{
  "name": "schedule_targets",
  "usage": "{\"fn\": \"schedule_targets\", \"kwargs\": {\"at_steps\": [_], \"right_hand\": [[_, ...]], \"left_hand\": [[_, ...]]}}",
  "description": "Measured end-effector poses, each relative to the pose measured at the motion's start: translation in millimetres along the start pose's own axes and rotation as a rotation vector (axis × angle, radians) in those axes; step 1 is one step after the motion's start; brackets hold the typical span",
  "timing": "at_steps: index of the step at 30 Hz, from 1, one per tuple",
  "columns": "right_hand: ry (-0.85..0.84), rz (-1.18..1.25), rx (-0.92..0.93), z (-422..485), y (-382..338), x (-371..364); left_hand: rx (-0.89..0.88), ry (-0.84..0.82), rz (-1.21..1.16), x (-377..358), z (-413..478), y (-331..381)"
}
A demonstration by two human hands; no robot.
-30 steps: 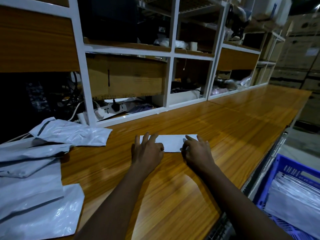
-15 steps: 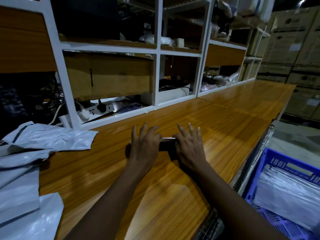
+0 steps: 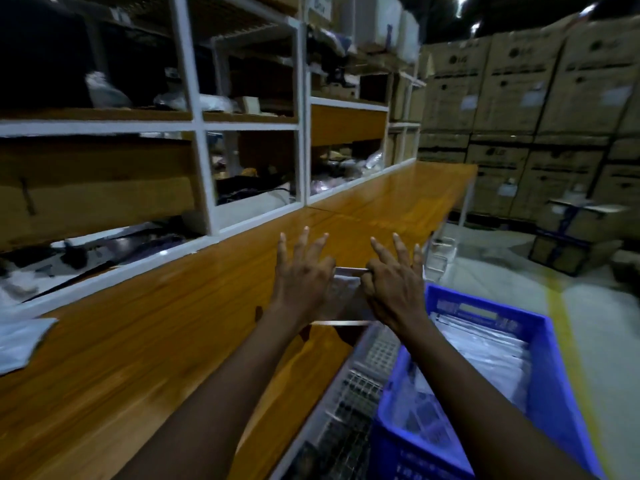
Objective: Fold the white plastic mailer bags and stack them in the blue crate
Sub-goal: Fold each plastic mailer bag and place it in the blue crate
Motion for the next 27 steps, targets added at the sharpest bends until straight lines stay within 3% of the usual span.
{"fn": "schedule_targets", "kwargs": {"at_steps": [5, 13, 22, 27], "right_hand": [[-0.027, -0.060, -0.154, -34, 112, 4], [-0.241, -0.093, -0.369, -100, 239, -33], [-0.757, -0.140, -0.326, -156, 293, -165], [-0.772, -0.206, -0.359, -163, 309, -197]], "left_hand": [[-0.157, 0.008, -0.100, -58, 44, 94], [-0.235, -0.180, -0.277, -154, 62, 207], [-0.210, -0.596, -0.321, -305, -3, 231], [-0.231, -0.640, -0.306, -354, -7, 242]]}}
Point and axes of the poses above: each hand's wrist, its own z-axis towards the middle knuckle, its own x-axis out of the back of the hand, y = z × x, the point moved 4 cm from there along z, towards the middle knuckle, and after that the axes turned 7 degrees about -z, right-handed, at the moved point
